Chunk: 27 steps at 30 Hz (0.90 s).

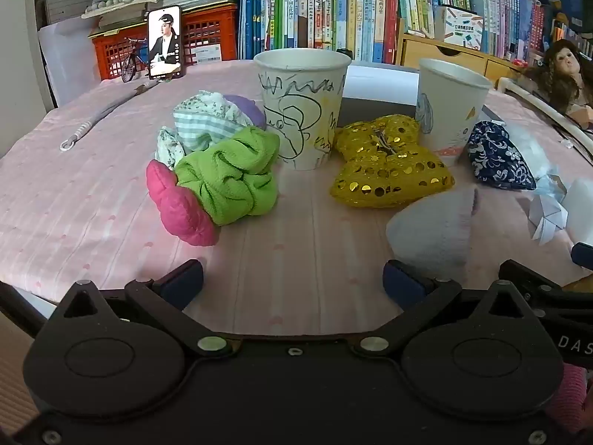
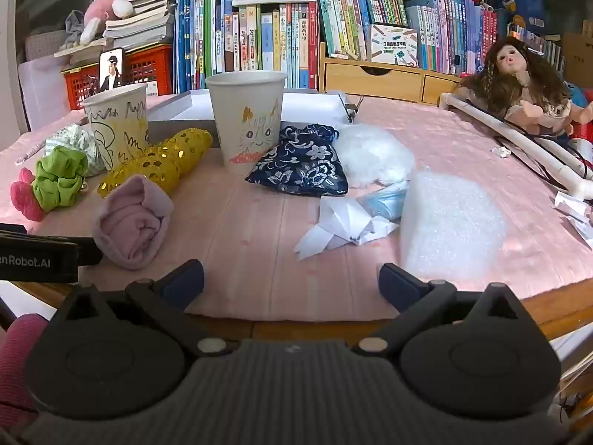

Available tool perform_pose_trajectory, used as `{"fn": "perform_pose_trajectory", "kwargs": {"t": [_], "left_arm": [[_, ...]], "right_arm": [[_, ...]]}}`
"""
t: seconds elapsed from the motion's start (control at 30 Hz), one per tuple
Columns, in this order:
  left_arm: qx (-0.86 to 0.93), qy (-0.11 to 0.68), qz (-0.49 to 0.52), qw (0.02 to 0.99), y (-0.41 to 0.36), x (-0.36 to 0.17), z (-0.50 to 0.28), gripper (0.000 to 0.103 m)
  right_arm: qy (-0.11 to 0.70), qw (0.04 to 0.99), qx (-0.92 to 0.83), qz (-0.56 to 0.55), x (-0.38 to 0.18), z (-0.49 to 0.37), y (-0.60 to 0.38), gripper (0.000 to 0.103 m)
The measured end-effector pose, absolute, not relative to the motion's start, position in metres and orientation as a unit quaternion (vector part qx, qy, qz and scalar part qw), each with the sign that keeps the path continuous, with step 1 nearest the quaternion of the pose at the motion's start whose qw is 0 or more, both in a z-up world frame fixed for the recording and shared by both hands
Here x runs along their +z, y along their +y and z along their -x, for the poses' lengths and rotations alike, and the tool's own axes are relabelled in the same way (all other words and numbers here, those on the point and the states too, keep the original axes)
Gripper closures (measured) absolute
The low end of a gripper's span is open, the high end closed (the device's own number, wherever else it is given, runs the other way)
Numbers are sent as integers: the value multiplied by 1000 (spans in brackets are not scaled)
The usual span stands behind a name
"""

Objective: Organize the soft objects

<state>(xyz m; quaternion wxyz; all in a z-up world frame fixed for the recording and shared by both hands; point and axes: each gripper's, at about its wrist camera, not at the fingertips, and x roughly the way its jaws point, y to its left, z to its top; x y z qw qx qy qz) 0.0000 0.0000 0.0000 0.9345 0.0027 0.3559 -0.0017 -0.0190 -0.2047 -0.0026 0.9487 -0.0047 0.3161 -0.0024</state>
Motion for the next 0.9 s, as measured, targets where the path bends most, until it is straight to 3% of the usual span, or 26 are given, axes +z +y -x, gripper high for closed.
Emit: {"fn": "perform_pose_trajectory", "kwargs": {"t": [0.9], "left_arm": [[-1,359,-3,933,0,0,0,0]], "right_arm": [[315,949,-2,6,-3,19,-205,0]]}}
